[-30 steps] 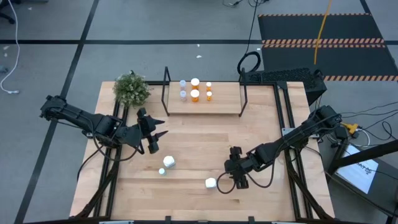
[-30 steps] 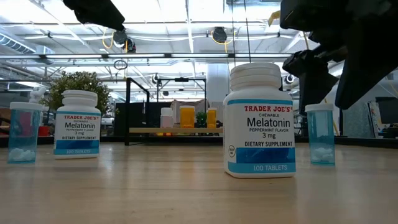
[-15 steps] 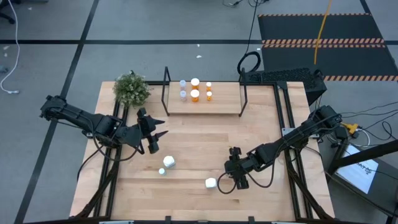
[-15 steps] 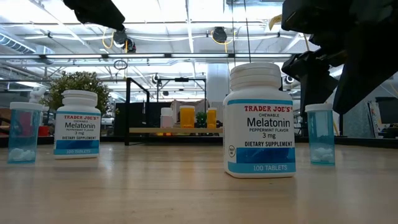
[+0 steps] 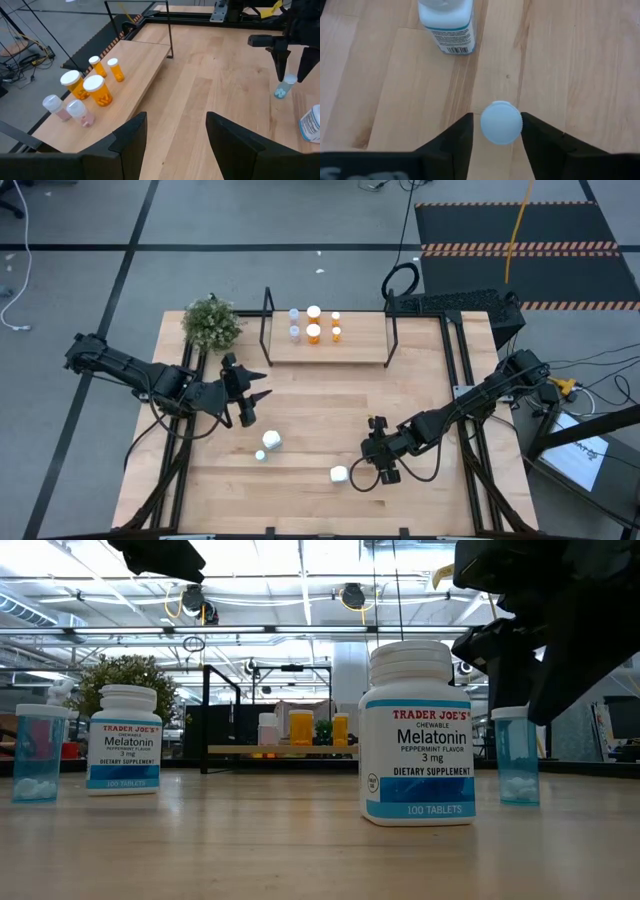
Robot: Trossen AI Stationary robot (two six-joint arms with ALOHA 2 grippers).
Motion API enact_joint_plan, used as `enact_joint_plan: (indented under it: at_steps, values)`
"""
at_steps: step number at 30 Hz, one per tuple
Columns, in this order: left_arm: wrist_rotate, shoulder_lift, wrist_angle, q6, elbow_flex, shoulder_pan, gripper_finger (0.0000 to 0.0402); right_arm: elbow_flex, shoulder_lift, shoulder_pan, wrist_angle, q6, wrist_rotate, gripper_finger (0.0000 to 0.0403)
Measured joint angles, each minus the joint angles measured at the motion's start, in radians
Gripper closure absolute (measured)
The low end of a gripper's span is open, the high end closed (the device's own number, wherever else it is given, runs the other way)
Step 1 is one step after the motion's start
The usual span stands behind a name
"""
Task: Pick and place medicine bottles onto shelf by color
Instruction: Put the right blue pill bottle on the shelf
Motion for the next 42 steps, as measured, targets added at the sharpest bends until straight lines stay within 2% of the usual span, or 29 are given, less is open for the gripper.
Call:
enact_joint_plan:
  at_steps: [12, 42]
  values:
    - [0.000, 0.000, 0.000, 0.000, 0.000, 0.000, 0.0197, 0.000, 0.000, 0.000, 0.000, -0.005, 0.001, 0.0270]
    - [0.000, 0.000, 0.001, -0.001, 0.000, 0.000, 0.0197, 0.000, 0.000, 0.000, 0.000, -0.033, 0.002, 0.0271]
